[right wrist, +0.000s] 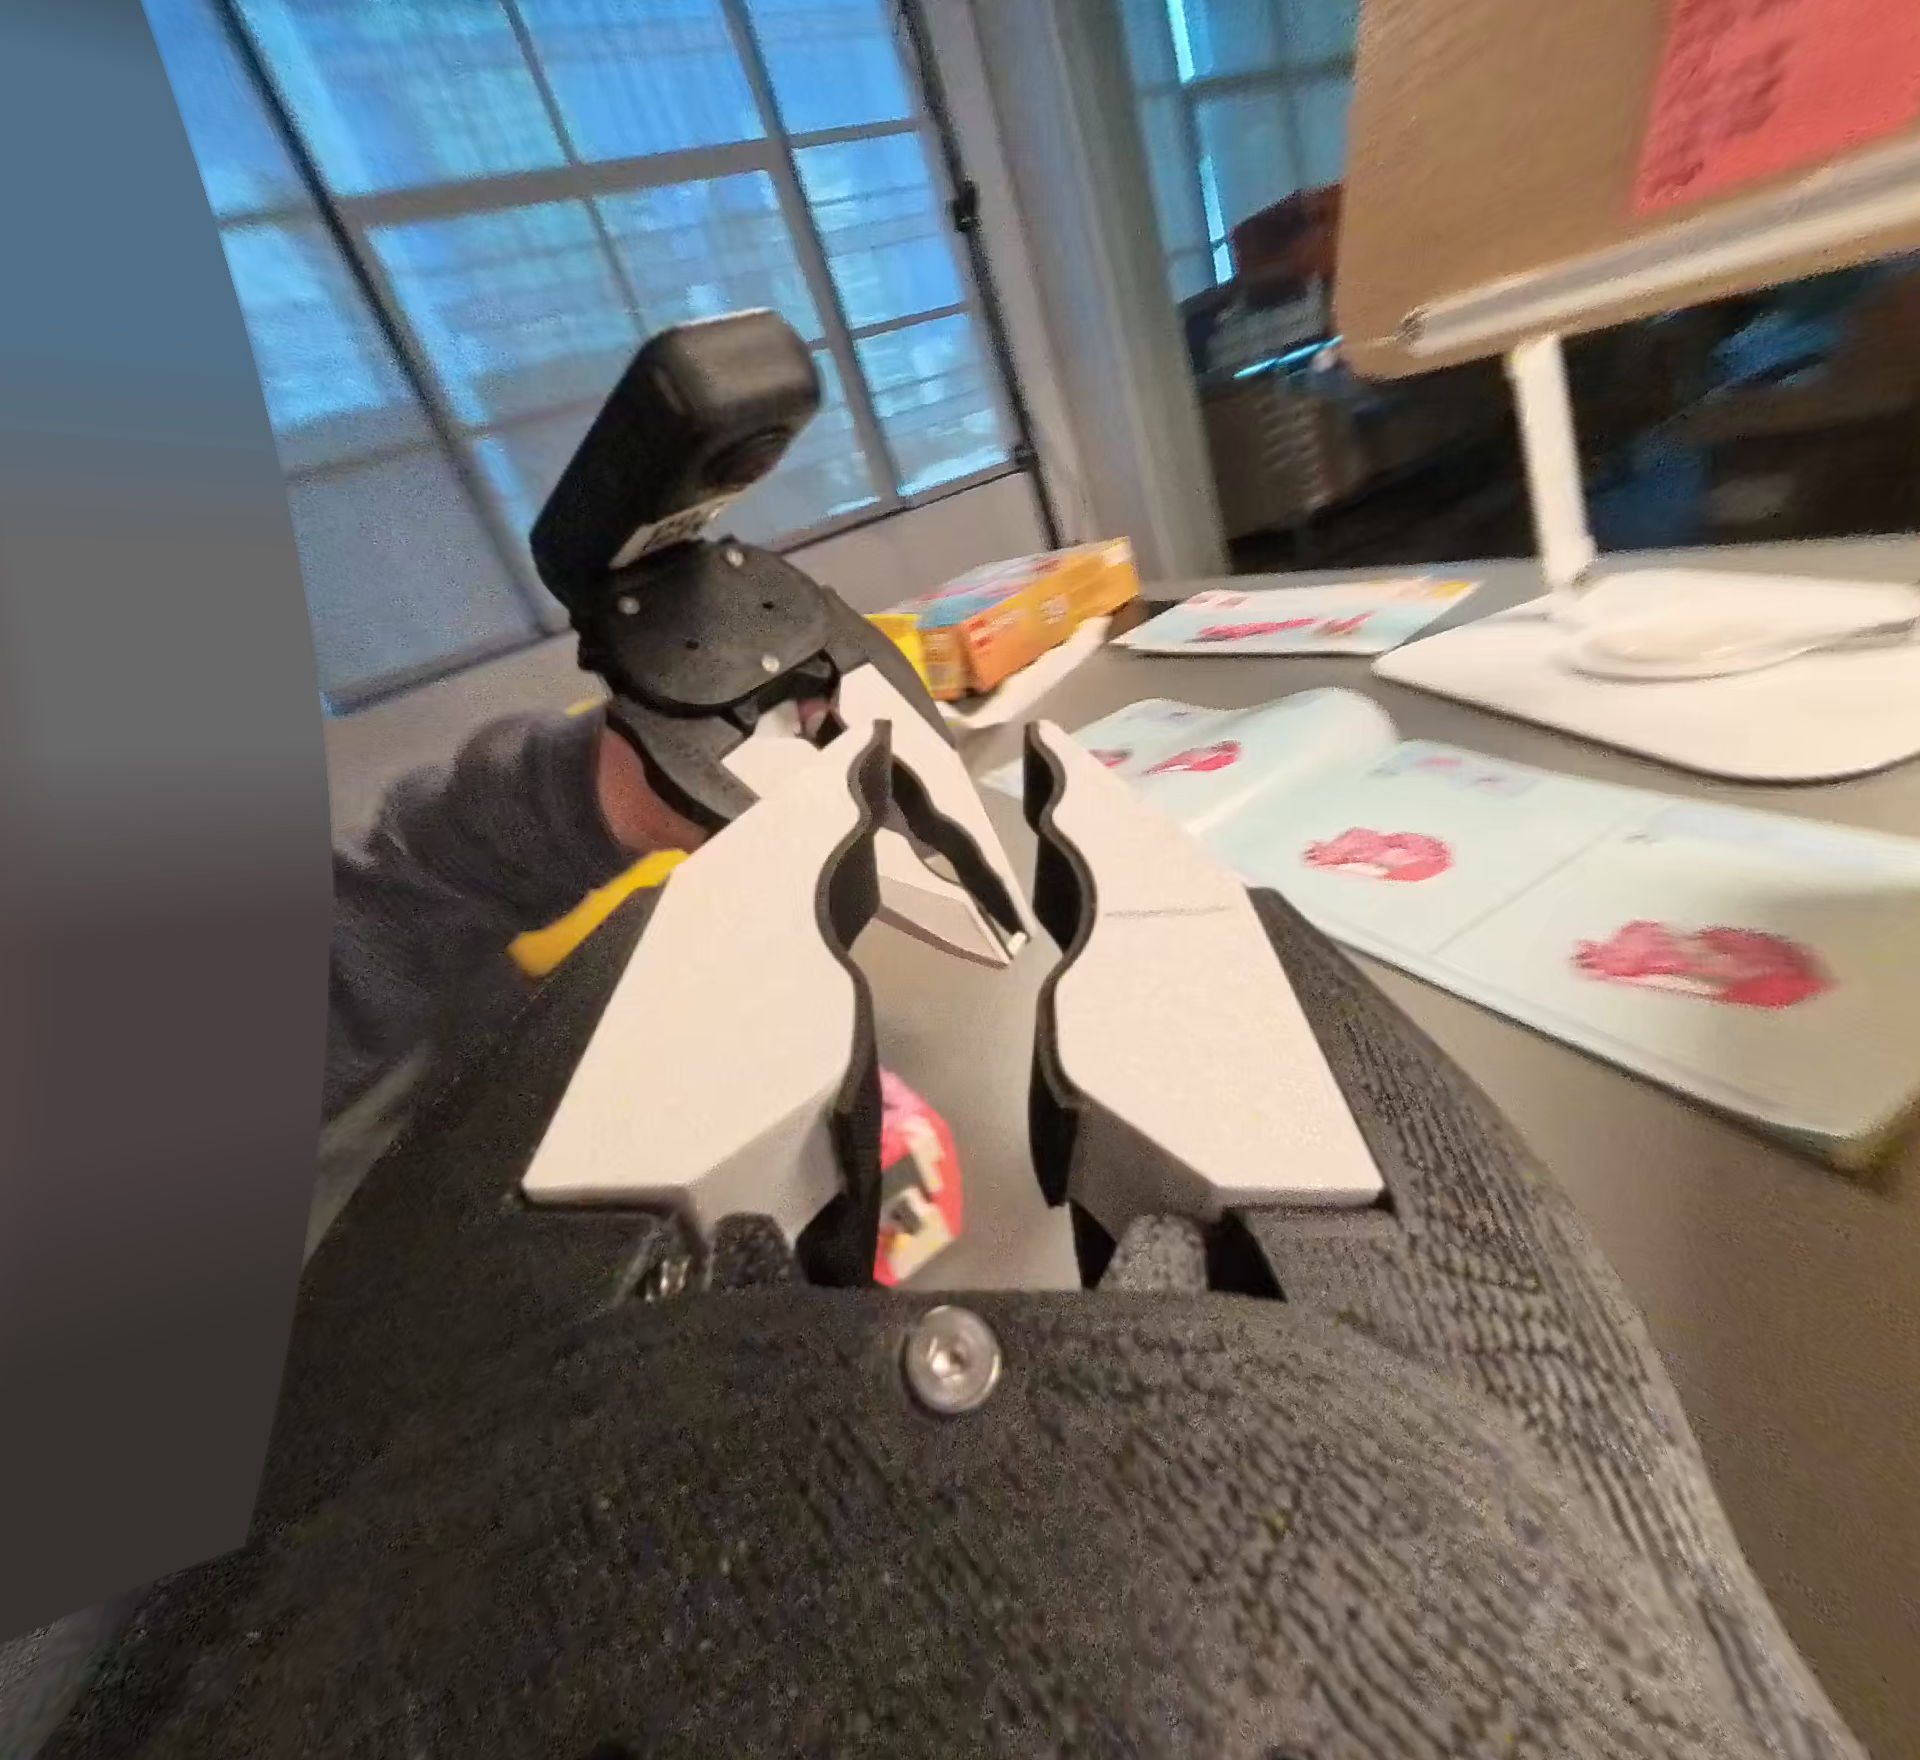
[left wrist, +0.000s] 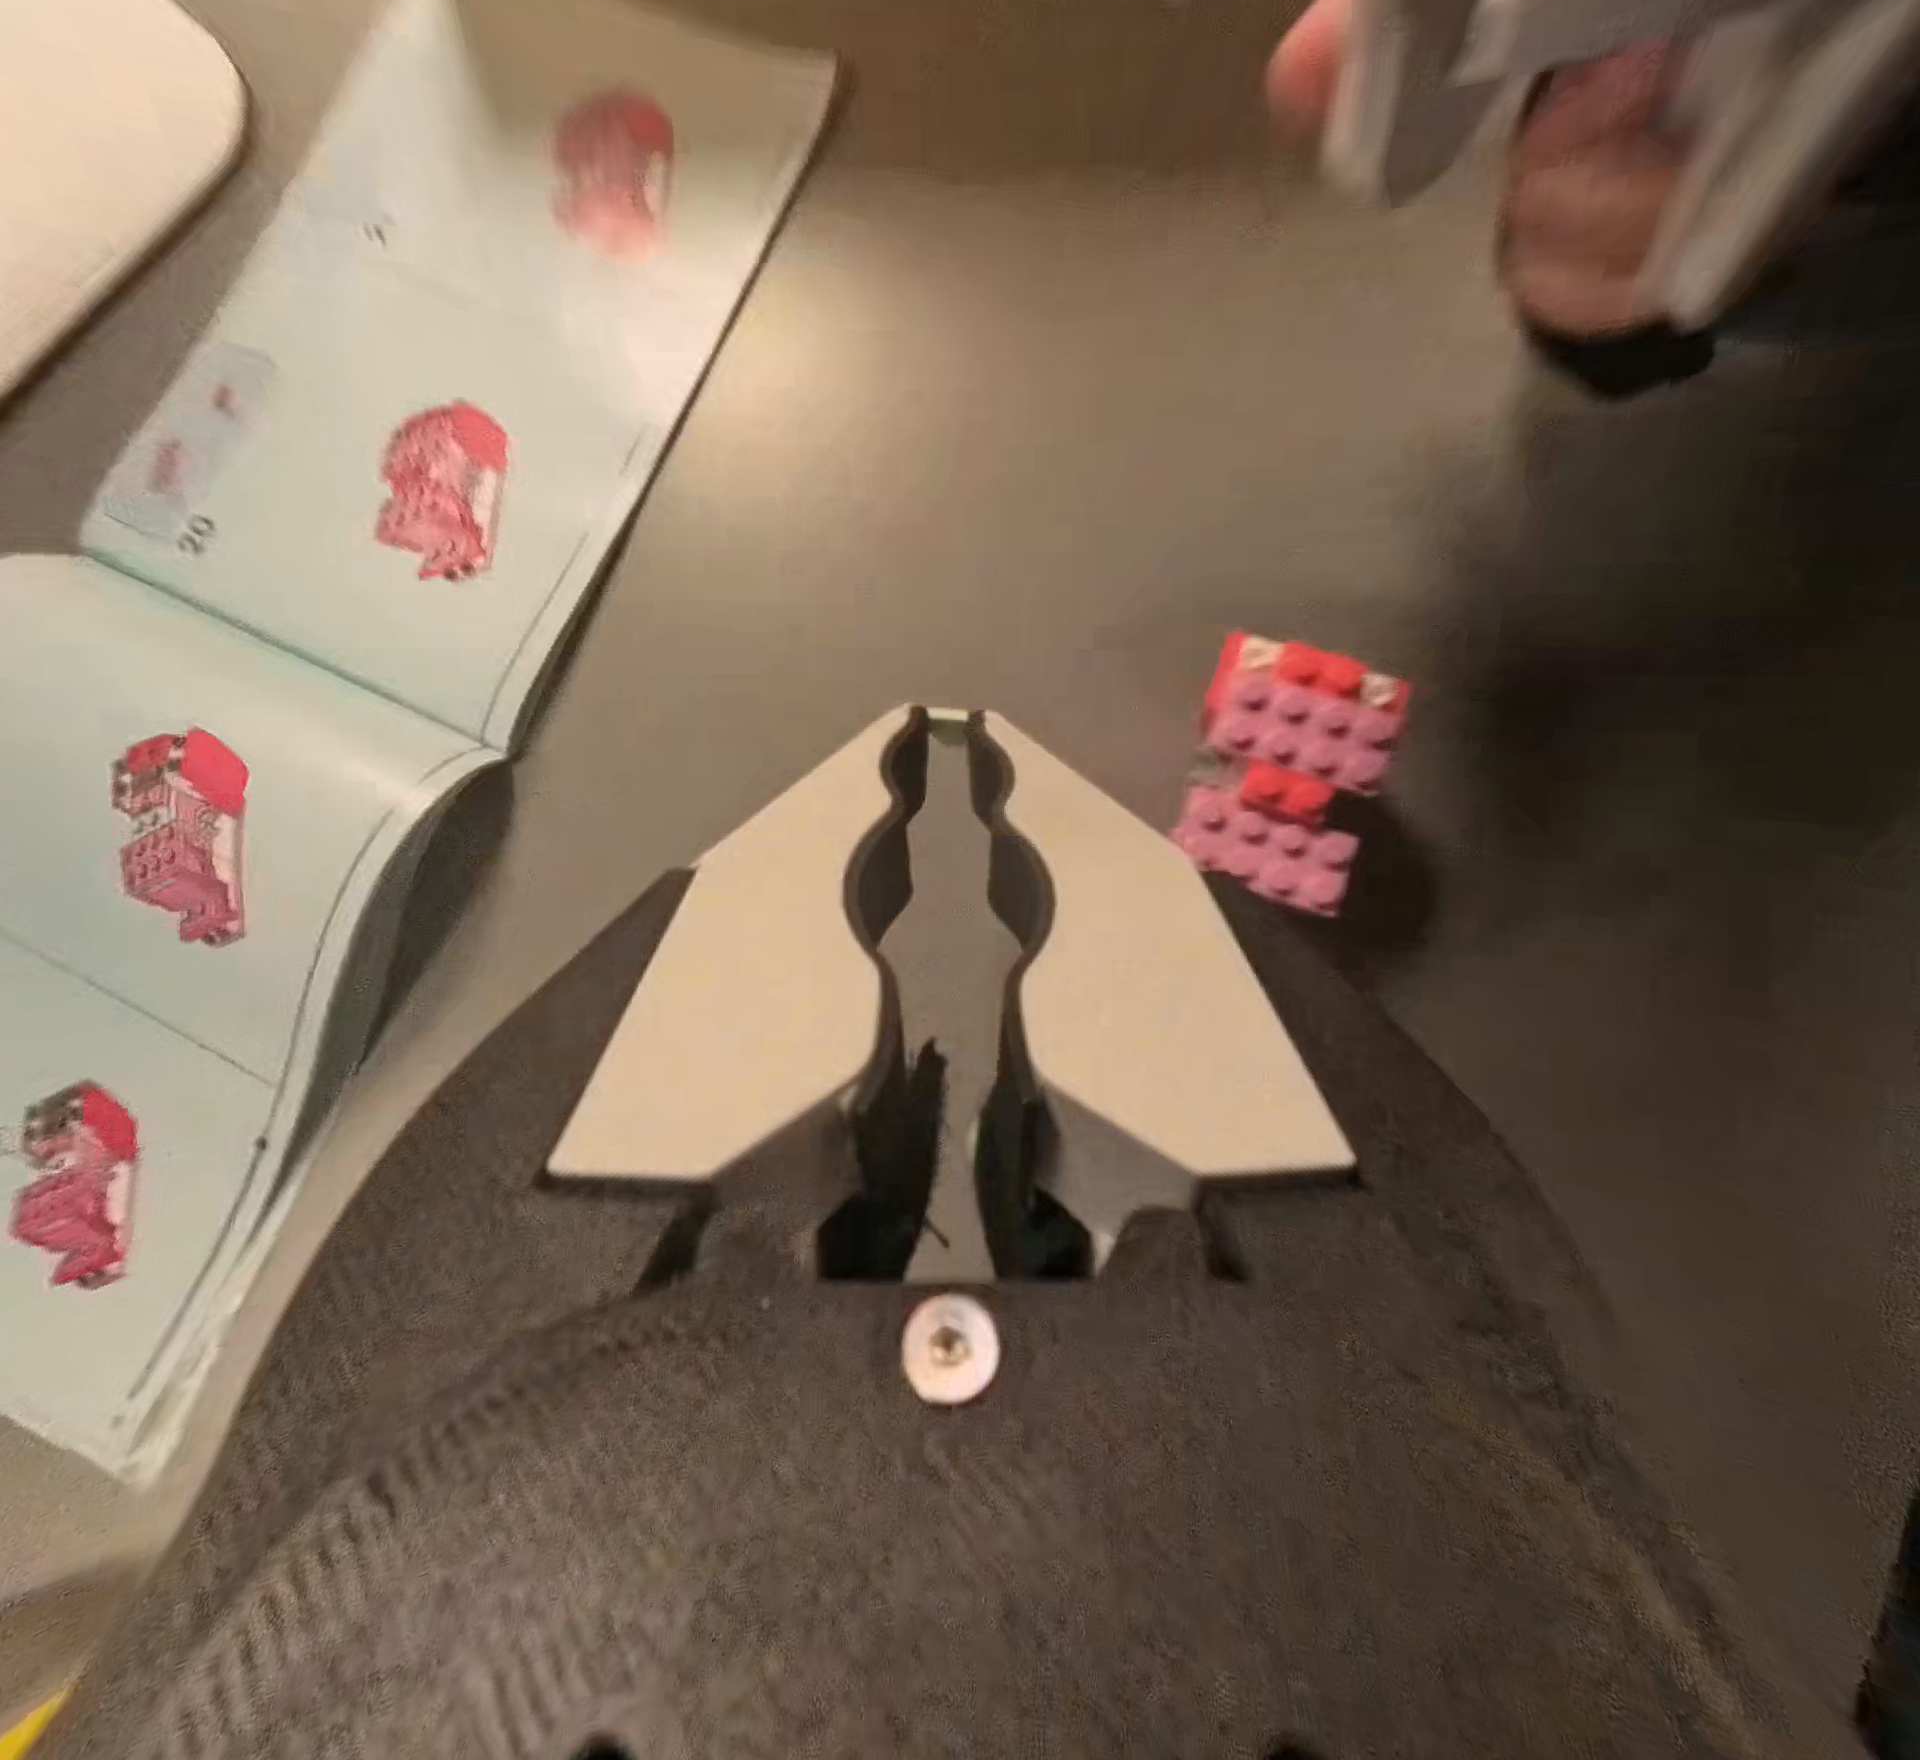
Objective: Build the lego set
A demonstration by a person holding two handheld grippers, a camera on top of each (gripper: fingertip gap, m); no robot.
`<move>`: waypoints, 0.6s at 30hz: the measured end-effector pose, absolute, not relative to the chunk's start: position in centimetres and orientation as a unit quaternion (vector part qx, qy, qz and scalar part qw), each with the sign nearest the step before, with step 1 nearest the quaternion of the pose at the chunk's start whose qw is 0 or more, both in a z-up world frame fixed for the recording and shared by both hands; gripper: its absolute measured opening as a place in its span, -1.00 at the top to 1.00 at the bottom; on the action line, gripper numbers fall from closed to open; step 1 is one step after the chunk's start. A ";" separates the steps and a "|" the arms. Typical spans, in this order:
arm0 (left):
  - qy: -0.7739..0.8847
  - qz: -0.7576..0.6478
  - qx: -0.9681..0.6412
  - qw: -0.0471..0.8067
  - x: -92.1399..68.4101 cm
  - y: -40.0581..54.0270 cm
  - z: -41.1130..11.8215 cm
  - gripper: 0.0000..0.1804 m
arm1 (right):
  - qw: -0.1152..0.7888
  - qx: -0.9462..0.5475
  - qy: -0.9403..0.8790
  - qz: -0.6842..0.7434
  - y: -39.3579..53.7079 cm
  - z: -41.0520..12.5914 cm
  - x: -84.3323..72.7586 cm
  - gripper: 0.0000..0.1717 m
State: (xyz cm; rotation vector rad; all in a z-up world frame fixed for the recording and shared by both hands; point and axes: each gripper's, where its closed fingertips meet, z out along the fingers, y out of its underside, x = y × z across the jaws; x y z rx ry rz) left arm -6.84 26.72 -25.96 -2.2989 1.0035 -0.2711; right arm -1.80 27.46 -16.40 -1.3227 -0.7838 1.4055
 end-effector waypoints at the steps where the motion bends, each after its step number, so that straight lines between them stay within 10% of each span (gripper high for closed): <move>1: 0.389 -0.085 -0.872 0.285 -7.3 27.4 -26.6 0.93 | 0.530 -0.549 -0.326 0.558 27.7 -16.5 -1.5 0.73; 12: 0.448 -0.027 -0.890 0.081 -7.9 27.9 -30.2 0.92 | 0.614 -0.546 -0.283 0.494 29.1 -15.9 0.8 0.77; 18: 0.423 -0.070 -0.900 0.074 -7.4 27.7 -30.0 0.50 | 0.626 -0.550 -0.299 0.465 29.3 -16.5 0.8 0.77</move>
